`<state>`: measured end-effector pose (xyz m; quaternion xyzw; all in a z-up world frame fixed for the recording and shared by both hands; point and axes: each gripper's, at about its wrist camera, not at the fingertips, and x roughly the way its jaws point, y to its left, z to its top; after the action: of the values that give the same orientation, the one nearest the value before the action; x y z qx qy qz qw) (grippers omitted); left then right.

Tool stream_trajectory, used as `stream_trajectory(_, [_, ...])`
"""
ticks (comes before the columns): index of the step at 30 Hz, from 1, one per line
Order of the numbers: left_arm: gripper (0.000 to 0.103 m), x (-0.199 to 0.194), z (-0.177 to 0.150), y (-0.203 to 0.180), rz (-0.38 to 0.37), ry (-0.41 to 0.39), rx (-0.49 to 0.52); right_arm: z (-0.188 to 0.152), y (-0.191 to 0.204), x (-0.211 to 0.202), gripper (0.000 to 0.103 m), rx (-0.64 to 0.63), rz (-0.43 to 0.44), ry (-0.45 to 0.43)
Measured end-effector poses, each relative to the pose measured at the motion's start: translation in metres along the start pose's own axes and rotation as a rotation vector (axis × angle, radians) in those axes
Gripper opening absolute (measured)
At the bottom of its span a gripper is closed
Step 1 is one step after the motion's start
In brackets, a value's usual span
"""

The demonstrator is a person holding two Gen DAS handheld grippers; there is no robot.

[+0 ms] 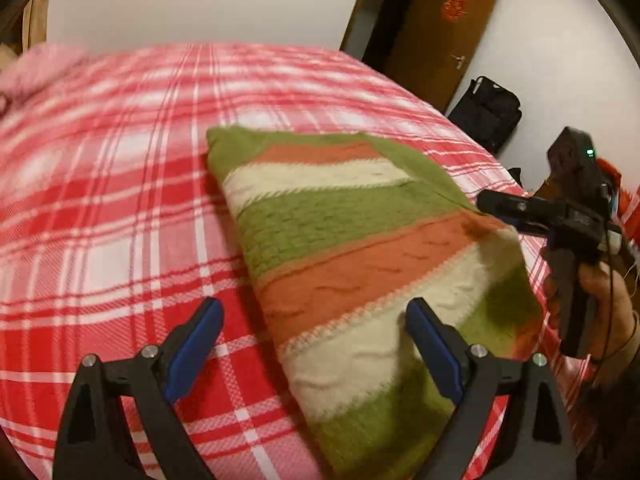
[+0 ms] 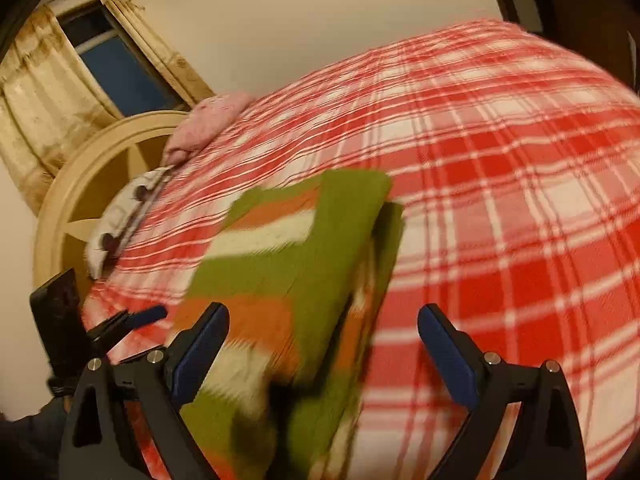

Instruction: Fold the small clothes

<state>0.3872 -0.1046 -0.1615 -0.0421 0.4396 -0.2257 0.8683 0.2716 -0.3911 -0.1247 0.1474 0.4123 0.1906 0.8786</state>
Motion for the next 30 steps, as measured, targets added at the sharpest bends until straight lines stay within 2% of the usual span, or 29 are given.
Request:
stream_trajectory(2, [0.095, 0.008, 0.002, 0.005, -0.028, 0.006, -0.032, 0.007, -0.007, 0.017, 0.096, 0.045, -0.01, 0.029])
stream_trajectory(5, [0.093, 0.021, 0.006, 0.011, -0.111, 0.039, -0.077, 0.008, -0.012, 0.048, 0.096, 0.09, 0.052, 0.095])
stream_trajectory(6, [0.084, 0.026, 0.007, 0.013, -0.141, 0.047, -0.086, 0.006, -0.009, 0.059, 0.097, 0.094, 0.071, 0.127])
stream_trajectory(8, [0.078, 0.033, 0.007, 0.016, -0.188, 0.069, -0.12, 0.005, -0.002, 0.065, 0.097, 0.056, 0.079, 0.139])
stream_trajectory(9, [0.07, 0.034, 0.008, 0.017, -0.208, 0.061, -0.133, 0.005, 0.0, 0.066, 0.096, 0.068, 0.122, 0.147])
stream_trajectory(10, [0.058, 0.032, 0.008, 0.016, -0.214, 0.051, -0.132, 0.005, -0.001, 0.068, 0.082, 0.08, 0.155, 0.159])
stream_trajectory(11, [0.054, 0.029, 0.008, 0.013, -0.213, 0.035, -0.123, 0.005, 0.001, 0.068, 0.063, 0.074, 0.15, 0.169])
stream_trajectory(12, [0.046, 0.025, 0.009, 0.01, -0.204, 0.022, -0.111, 0.004, 0.006, 0.069, 0.046, 0.035, 0.101, 0.18])
stream_trajectory(13, [0.039, 0.021, 0.009, 0.008, -0.199, 0.015, -0.105, 0.002, 0.008, 0.067, 0.04, 0.036, 0.103, 0.168])
stream_trajectory(14, [0.036, 0.017, 0.01, 0.008, -0.194, 0.011, -0.105, 0.002, 0.009, 0.065, 0.038, 0.05, 0.104, 0.149])
stream_trajectory(16, [0.03, 0.004, 0.013, 0.011, -0.193, -0.001, -0.117, 0.001, 0.018, 0.059, 0.036, 0.035, 0.096, 0.109])
stream_trajectory(20, [0.029, -0.051, 0.015, 0.017, -0.158, -0.076, -0.076, 0.005, 0.044, 0.051, 0.034, 0.028, 0.149, 0.081])
stream_trajectory(23, [0.029, -0.093, 0.012, 0.034, -0.135, -0.127, -0.055, 0.004, 0.08, 0.049, 0.034, -0.012, 0.198, 0.084])
stream_trajectory(26, [0.029, -0.14, -0.003, 0.063, -0.068, -0.169, -0.06, 0.003, 0.121, 0.05, 0.034, -0.039, 0.285, 0.085])
stream_trajectory(30, [0.029, -0.202, -0.037, 0.107, 0.072, -0.223, -0.099, -0.006, 0.202, 0.073, 0.034, -0.129, 0.387, 0.131])
